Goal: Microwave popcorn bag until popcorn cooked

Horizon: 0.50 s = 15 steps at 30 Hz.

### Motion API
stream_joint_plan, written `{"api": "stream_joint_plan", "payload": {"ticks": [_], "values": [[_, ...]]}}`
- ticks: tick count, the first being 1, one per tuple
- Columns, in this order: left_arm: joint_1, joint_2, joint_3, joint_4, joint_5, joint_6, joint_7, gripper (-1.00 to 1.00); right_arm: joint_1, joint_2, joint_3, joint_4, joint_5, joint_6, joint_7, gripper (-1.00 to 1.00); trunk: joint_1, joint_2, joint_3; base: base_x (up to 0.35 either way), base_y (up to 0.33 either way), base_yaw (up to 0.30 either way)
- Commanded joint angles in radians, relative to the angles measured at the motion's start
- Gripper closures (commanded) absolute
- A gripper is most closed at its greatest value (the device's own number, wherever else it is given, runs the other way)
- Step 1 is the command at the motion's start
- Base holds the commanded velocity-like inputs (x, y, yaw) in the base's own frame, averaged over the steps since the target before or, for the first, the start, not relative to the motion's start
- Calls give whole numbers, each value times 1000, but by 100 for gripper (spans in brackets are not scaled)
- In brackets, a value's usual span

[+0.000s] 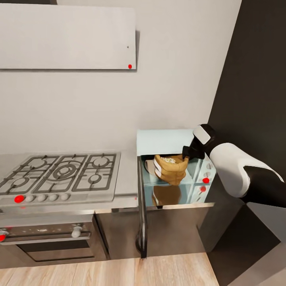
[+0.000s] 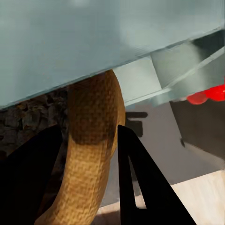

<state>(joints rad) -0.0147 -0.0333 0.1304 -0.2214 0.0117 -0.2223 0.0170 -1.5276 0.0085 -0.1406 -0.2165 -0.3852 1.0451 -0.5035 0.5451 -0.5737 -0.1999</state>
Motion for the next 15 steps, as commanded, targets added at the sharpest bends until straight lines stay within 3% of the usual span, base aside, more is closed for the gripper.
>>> {"api": "stream_joint_plan", "payload": {"ticks": [1, 15], "values": [[-1, 0, 2, 0, 1, -3, 1, -100, -1, 1, -8, -1, -3, 2, -8, 100, 1, -1, -2, 216, 0, 0], [-1, 0, 2, 0, 2, -3, 0, -100, -1, 1, -8, -1, -3, 2, -8, 100, 1, -1, -2, 12, 0, 0]]}}
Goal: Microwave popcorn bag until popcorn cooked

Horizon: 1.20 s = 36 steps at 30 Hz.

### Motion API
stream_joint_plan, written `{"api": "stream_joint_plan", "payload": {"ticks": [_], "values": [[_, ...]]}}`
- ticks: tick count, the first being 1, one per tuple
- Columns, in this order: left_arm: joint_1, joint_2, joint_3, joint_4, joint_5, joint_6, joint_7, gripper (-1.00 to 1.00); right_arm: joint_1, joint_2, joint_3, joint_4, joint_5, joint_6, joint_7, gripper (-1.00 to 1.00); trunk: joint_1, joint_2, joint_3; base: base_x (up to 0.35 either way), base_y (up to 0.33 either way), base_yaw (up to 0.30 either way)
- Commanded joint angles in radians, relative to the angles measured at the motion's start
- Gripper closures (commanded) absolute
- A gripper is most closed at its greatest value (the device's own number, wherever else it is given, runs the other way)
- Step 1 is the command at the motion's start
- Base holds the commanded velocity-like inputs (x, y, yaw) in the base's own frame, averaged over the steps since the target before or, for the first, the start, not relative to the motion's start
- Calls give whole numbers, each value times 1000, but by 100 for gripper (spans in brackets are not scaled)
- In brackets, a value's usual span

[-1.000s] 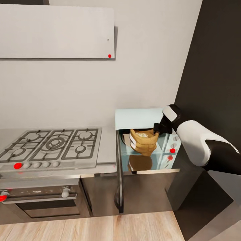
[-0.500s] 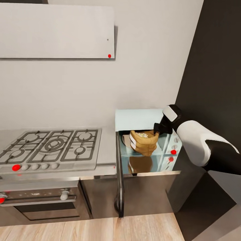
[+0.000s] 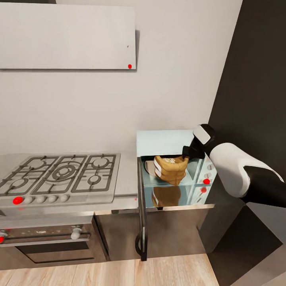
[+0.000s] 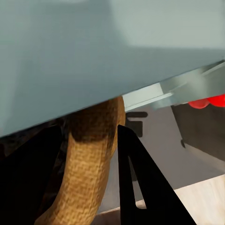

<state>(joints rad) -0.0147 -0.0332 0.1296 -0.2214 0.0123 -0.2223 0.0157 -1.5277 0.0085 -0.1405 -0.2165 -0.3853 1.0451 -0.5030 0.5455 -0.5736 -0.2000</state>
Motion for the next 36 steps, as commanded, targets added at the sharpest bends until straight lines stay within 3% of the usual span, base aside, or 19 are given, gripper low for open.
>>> {"api": "stream_joint_plan", "payload": {"ticks": [1, 2, 18, 36], "values": [[-1, 0, 3, 0, 1, -3, 1, -100, 0, 1, -8, -1, -3, 2, -9, 100, 0, -1, -2, 0, 0, 0], [-1, 0, 3, 0, 1, -3, 1, -100, 0, 1, -8, -1, -3, 2, -9, -100, 0, -1, -2, 0, 0, 0], [-1, 0, 4, 0, 1, -3, 2, -100, 0, 4, -9, -1, -3, 2, -8, -100, 0, -1, -2, -1, 0, 0], [1, -4, 4, 0, 1, -3, 3, -100, -1, 11, -11, -1, -4, 2, -8, -100, 0, -1, -2, -105, 0, 0]]}}
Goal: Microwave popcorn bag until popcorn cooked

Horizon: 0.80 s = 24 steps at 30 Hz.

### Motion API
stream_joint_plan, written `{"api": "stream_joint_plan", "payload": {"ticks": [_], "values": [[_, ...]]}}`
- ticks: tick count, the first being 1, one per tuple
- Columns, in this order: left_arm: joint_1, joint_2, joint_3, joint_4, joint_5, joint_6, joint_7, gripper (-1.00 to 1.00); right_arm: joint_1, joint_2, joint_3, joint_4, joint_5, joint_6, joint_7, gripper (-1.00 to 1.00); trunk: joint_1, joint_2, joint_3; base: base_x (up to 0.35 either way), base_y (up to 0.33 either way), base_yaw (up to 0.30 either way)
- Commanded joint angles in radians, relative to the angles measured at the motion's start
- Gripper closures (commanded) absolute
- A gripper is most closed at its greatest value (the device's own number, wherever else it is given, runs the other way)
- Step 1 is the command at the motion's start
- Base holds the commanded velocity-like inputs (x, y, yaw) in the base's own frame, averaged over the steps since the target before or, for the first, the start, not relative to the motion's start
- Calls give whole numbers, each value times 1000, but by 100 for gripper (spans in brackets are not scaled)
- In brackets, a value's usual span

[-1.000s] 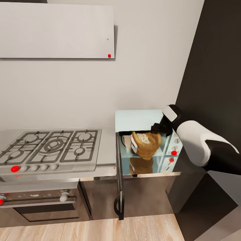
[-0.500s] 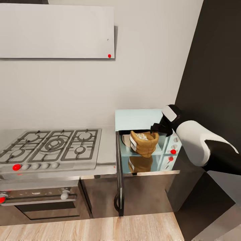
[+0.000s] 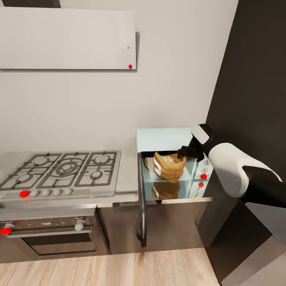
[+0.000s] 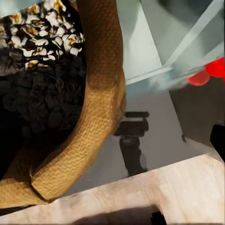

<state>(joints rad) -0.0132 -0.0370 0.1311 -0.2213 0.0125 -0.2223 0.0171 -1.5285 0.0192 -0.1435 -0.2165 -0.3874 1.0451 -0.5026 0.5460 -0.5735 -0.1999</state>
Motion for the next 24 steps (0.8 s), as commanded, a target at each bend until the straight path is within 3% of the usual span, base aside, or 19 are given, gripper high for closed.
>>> {"api": "stream_joint_plan", "payload": {"ticks": [1, 12, 24], "values": [[-1, 0, 2, 0, 1, -3, 1, -100, -1, 1, -8, -1, -2, 2, -8, -100, 0, -2, -2, -210, 0, 0], [-1, -1, 2, 0, 1, -3, 2, -100, -8, 2, -14, -3, -4, 2, -7, -100, 0, -2, -2, -161, 0, 0], [-1, -1, 1, 0, 2, -3, 1, -100, -38, 1, -22, -9, -10, 2, -2, -100, 0, -2, -2, -27, 0, 0]]}}
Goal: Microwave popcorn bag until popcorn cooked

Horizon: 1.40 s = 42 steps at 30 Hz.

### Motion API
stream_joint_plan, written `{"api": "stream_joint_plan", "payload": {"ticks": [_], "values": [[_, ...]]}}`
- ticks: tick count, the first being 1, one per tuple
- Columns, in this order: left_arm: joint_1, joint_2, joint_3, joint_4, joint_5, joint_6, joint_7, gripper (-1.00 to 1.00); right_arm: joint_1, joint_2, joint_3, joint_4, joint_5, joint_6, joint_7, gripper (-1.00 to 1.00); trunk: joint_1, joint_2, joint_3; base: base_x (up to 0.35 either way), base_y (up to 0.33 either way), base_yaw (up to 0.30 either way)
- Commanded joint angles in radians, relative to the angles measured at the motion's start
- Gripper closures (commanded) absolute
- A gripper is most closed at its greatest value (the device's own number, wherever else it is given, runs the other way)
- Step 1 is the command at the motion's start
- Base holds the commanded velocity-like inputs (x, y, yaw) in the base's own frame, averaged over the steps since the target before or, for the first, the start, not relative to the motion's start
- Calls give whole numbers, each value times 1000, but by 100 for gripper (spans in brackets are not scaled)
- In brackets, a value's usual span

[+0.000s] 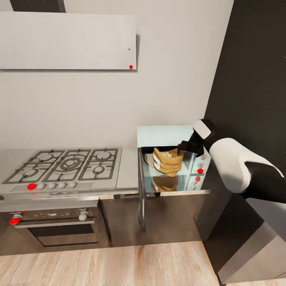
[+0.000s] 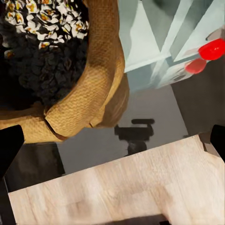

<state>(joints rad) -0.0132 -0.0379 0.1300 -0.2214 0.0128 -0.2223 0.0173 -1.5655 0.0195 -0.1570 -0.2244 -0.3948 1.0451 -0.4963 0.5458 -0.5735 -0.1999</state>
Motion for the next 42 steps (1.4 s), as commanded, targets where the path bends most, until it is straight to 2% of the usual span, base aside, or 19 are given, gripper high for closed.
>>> {"api": "stream_joint_plan", "payload": {"ticks": [1, 11, 13, 15, 17, 18, 20, 21, 22, 23, 24, 28, 31, 34, 35, 37, 42], "values": [[-1, 0, 3, 0, 1, -3, 1, -100, -1, 1, -8, -2, -2, 2, -7, -100, 0, -2, -2, -171, 0, 0], [-1, -1, 2, 0, 1, -3, 1, -100, 9, -2, -3, -8, -2, 2, 21, -100, 0, -2, -2, -283, 0, 0], [-1, -1, 2, 0, 1, -3, 1, -100, 22, -6, 4, -10, 1, 2, 72, -100, 0, -2, -2, -59, 0, 0], [-1, 0, 1, 0, 0, -4, 0, -100, 60, -16, 15, -63, 5, 2, 153, -100, 0, -2, -2, -16, 0, 0], [-1, 0, 1, 0, -1, -5, 0, -100, 135, -24, 44, -173, 9, 2, 211, -100, 0, -2, -2, -5, 0, 0], [-1, 0, 0, 0, -2, -6, 0, -100, 237, -27, 89, -336, 10, 2, 244, -100, 0, -2, -2, -2, 0, 0], [-2, 0, 1, 0, -2, -9, 0, -100, 378, -28, 133, -595, 12, 2, 257, -100, 0, -2, -2, -1, 0, 0], [-3, 0, 2, -1, -2, -10, 0, -100, 446, -29, 146, -712, 13, 2, 259, -100, 0, -2, -2, 0, 0, 0], [-5, 0, 3, -1, -2, -11, 0, -100, 540, -30, 157, -863, 16, 2, 260, -100, 0, -2, -2, 0, 0, 0], [-6, 0, 2, -1, -2, -12, 0, -100, 590, -30, 161, -943, 21, 2, 260, -100, 0, -2, -2, 0, 0, 0], [-7, 0, 1, -1, -2, -14, 0, -100, 675, -32, 165, -1063, 38, 2, 259, -100, 0, -2, -2, 0, 0, 0], [-9, -1, -1, -1, -2, -17, -1, -100, 836, -43, 167, -1282, 62, 2, 262, -100, 0, -2, -2, 0, 0, 0], [-10, -1, -1, -1, -2, -17, -2, -100, 913, -52, 168, -1340, 64, -15, 267, -100, 0, -2, -2, 0, 0, 0], [-10, -1, -1, -1, -2, -18, -2, -100, 1012, -58, 176, -1350, 65, -129, 273, -100, 0, -2, -2, 0, 0, 0], [-10, -1, -1, -1, -2, -18, -2, -100, 1056, -60, 207, -1349, 67, -200, 276, -100, 0, -2, -2, 0, 0, 0], [-11, -5, -2, -2, -5, -20, -1, -100, 1041, -53, 198, -1361, 54, -186, 276, -100, 0, -1, -2, 0, 0, 0], [-15, -4, -4, -3, -7, -20, -7, -100, 1041, -54, 195, -1370, 58, -174, 277, -100, 0, -1, -2, 0, 0, 0]]}}
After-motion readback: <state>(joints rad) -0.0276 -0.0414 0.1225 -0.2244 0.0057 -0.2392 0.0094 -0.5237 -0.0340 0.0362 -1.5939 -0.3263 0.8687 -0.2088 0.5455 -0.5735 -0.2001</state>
